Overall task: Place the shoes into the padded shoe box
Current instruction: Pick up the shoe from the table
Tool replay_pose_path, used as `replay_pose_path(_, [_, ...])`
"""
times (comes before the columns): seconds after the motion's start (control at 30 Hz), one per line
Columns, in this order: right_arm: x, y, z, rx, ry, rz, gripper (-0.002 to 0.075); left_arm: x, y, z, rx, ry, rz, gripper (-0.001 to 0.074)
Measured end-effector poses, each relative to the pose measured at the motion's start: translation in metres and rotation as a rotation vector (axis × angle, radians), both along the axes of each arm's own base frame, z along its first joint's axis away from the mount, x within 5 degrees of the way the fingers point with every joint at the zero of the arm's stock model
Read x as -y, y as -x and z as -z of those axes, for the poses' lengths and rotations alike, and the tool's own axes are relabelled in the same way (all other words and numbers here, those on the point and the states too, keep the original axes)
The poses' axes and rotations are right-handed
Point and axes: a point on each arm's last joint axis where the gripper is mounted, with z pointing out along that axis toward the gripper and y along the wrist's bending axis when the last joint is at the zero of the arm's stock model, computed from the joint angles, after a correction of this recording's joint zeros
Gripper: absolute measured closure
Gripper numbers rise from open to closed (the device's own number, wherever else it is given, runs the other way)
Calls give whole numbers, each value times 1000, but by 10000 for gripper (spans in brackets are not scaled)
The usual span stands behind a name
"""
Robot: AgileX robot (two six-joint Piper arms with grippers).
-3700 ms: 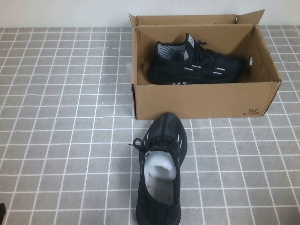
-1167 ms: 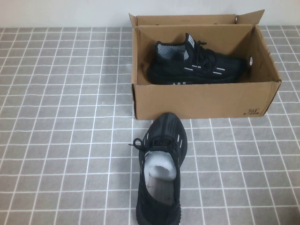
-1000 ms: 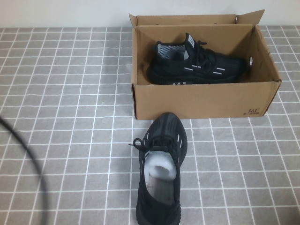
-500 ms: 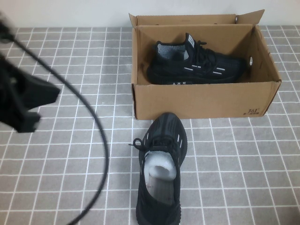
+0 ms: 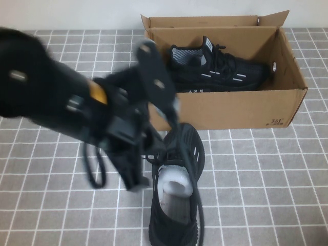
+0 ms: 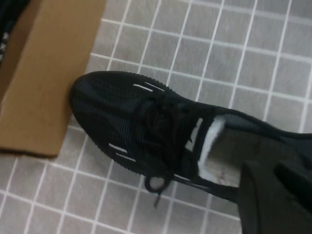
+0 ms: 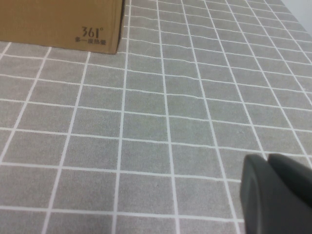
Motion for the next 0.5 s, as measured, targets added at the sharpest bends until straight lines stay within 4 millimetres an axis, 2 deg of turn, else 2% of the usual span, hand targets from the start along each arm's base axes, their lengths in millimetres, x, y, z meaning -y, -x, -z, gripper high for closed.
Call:
replay_pose_path(0.07, [0,0,0,0,0,0,734,11,-2,9,23,-42,33,671])
replay_pose_path(0.27, [0,0,0,0,0,0,734,31,-17,37,55,-138,71,428])
replay_pose_path(0.33, [0,0,0,0,0,0,734,35,-23,46,56,-155,72,394])
replay_pose_path(0.5, [0,0,0,0,0,0,734,46,-36,69,47,-193,76,374])
